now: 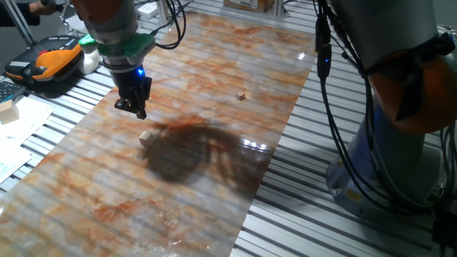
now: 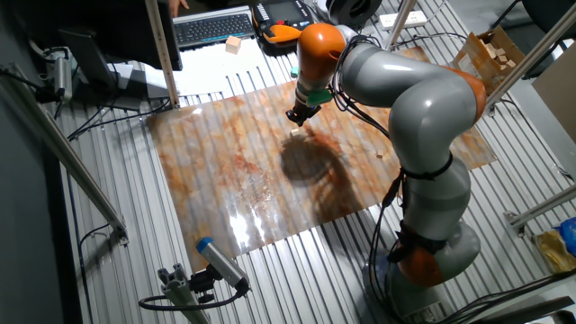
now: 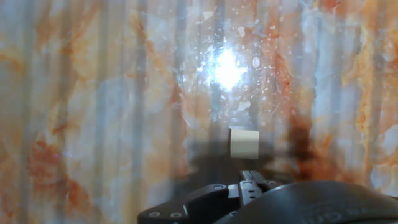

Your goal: Pick up one small block

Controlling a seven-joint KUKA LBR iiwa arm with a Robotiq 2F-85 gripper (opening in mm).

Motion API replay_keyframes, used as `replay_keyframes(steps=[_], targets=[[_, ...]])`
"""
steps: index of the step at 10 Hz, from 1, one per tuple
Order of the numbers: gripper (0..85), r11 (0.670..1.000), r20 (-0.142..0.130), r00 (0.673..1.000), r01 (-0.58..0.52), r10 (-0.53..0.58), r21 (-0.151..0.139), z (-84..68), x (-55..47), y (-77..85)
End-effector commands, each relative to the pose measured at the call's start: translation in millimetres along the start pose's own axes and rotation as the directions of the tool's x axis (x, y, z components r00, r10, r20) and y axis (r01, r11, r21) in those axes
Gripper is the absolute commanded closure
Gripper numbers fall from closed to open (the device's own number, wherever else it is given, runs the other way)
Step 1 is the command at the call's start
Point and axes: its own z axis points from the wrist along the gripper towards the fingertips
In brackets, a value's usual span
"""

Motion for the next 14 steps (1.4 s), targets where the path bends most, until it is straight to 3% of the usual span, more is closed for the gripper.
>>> replay_keyframes(steps=[1,5,14], targets=[[85.0,1.000,-0.002,1.000,-0.006,0.006,0.002,-0.2,-1.5,0.2],[85.0,1.000,0.016,1.000,-0.018,0.018,0.003,12.2,-7.9,-1.3],[85.0,1.000,0.015,1.000,-0.025,0.025,-0.011,33.7,-12.6,-5.9]])
